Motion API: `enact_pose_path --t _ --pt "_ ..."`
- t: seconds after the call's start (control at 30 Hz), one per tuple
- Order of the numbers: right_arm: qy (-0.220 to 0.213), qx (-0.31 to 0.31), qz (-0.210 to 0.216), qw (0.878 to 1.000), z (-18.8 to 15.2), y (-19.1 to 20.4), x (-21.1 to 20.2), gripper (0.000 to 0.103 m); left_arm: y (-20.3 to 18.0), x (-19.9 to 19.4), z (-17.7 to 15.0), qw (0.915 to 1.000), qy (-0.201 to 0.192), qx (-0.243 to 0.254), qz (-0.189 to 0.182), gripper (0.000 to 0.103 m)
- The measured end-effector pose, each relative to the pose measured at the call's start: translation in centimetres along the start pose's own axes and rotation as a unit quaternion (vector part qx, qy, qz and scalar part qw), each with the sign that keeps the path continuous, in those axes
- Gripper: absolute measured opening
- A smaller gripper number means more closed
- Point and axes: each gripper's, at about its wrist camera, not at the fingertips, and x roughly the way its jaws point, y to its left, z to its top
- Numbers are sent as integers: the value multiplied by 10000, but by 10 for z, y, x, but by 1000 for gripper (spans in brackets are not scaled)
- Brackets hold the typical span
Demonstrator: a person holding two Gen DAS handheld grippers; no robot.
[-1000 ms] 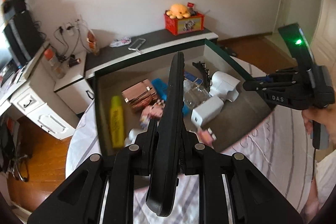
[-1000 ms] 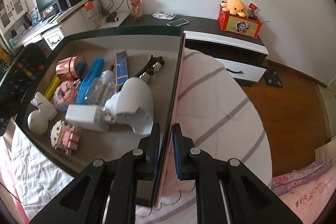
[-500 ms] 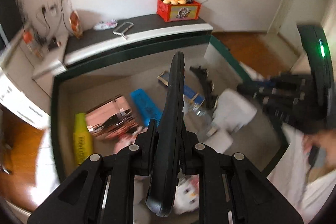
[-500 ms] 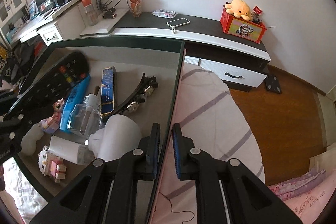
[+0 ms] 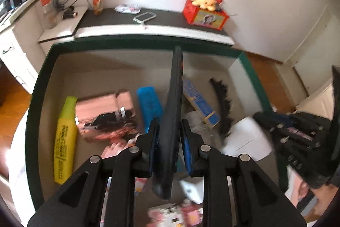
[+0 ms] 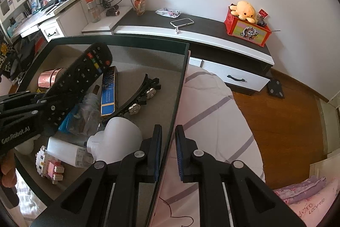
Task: Organize rigid objects
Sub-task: 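Lift the black remote with the left tool and carry it into the box, then open the left tool to release the remote inside the box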
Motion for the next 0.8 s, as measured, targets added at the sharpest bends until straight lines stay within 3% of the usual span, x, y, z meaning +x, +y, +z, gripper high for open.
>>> enact_pose_path --t 0.1,0.2,0.43,0.6,0.73,0.8 --pt "4 13 20 10000 0 0 0 13 -1 -1 -2 9997 65 82 198 23" --pt "23 24 6 10000 -1 0 0 13 -17 0 -6 9966 83 581 572 24" --pt "86 40 3 10000 -2 0 1 13 -25 3 -16 9913 236 932 902 40" --pt "85 26 -21 10000 -3 1 -1 13 -28 -4 -20 9817 83 1262 1424 64" --pt "75 7 -68 9999 -3 2 -3 13 -22 -12 -20 9825 19 1239 1392 66" --pt "76 -12 -94 9999 -4 4 -4 13 -18 -17 -21 9823 -43 1227 1413 72"
